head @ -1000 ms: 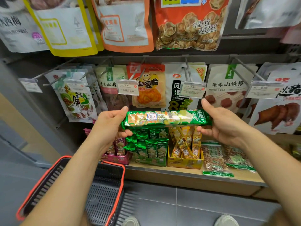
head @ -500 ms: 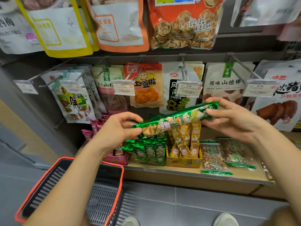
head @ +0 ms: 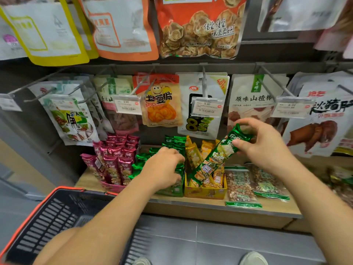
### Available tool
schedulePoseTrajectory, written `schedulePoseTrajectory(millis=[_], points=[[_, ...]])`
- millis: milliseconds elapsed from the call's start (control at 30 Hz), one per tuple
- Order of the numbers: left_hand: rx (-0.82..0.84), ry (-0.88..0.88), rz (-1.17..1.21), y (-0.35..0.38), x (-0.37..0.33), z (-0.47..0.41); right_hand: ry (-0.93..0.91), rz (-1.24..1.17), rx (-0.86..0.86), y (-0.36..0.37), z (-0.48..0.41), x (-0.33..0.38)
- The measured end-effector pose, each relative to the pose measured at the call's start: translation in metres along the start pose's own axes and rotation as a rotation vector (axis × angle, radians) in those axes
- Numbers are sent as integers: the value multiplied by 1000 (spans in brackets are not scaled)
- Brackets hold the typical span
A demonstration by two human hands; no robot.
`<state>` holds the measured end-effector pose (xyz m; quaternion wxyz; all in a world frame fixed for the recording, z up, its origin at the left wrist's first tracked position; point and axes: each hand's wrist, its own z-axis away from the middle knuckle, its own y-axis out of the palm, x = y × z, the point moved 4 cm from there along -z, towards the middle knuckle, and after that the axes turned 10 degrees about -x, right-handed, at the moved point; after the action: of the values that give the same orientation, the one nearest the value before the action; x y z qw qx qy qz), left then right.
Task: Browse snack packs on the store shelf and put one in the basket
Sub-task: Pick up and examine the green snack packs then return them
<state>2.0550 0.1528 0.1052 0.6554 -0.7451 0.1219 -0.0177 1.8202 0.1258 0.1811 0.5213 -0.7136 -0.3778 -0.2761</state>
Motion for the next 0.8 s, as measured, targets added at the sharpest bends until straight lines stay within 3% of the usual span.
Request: schedulePoseTrajectory(millis=[133,267,400,533,800], points=[[43,30,-118,14,7,-14,18,246,-10,20,3,-14],[181,20,-181,26,18,-16,-17,191,-30,38,3,-11],[186,0,-97,27,28,-15,-111,135,-31,64,1,4],[210,30,-89,25,29,-18,-152,135,73,101,3,10],[176,54,-50,31,35,-17,-89,153,112,150,2,-3]])
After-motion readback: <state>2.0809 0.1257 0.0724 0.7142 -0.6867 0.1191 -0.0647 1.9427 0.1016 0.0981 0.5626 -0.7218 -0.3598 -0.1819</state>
